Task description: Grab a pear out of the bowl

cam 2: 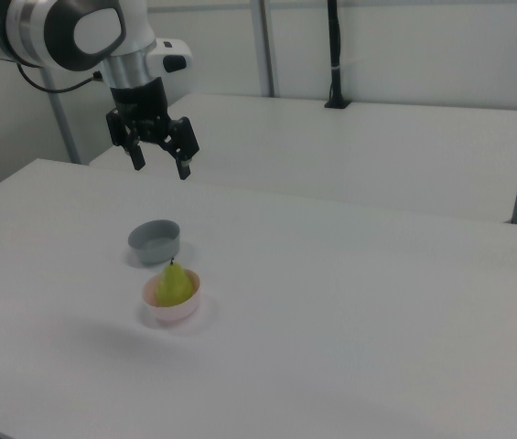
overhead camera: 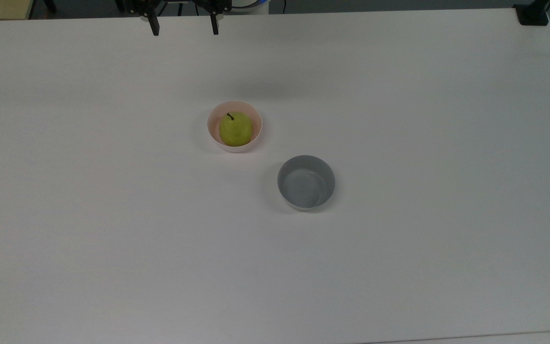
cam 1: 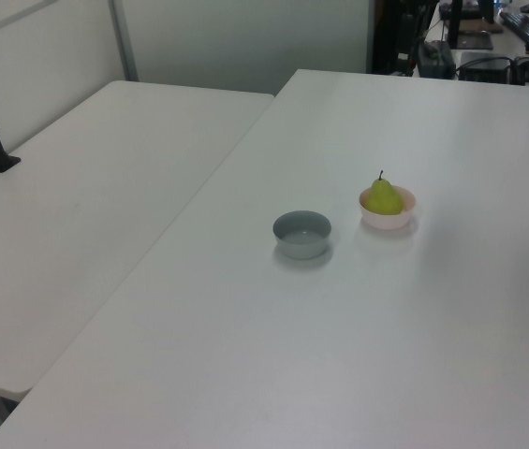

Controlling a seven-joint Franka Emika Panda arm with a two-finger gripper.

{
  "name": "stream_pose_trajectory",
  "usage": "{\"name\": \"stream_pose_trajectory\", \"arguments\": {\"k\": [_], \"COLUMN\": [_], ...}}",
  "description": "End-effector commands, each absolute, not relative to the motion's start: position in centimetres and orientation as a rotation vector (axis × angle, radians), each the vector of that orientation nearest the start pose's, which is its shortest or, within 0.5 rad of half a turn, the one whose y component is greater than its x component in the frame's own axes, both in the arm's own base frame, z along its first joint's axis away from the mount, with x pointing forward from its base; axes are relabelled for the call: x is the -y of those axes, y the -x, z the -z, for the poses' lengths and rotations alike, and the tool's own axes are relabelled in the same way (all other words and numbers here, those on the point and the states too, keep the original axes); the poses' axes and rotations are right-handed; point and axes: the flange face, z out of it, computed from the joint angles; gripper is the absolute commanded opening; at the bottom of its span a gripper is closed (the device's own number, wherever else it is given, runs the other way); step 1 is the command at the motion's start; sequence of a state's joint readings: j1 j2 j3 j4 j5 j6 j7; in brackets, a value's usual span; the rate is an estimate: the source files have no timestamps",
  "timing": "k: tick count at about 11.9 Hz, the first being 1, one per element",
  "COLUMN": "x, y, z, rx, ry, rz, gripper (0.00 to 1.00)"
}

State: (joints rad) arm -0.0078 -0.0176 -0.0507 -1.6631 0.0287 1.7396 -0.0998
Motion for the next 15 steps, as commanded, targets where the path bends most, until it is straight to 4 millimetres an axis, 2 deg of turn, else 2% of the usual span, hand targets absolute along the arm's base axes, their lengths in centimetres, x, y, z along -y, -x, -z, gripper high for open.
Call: {"name": "stream_pose_trajectory", "arguments": {"k": [1, 11, 13, 15], "x": [2.2, 2.2, 1.1, -0.1], "y": [-56.5, -56.4, -56.8, -56.4], "z": [-60.7, -60.6, -59.6, -58.8], "rx": [0.055, 0.079, 0.186, 0.392], "ry": [3.107, 3.107, 3.107, 3.123], "rz": [0.158, 0.156, 0.128, 0.072], "gripper": [1.00, 1.00, 1.00, 1.00]}}
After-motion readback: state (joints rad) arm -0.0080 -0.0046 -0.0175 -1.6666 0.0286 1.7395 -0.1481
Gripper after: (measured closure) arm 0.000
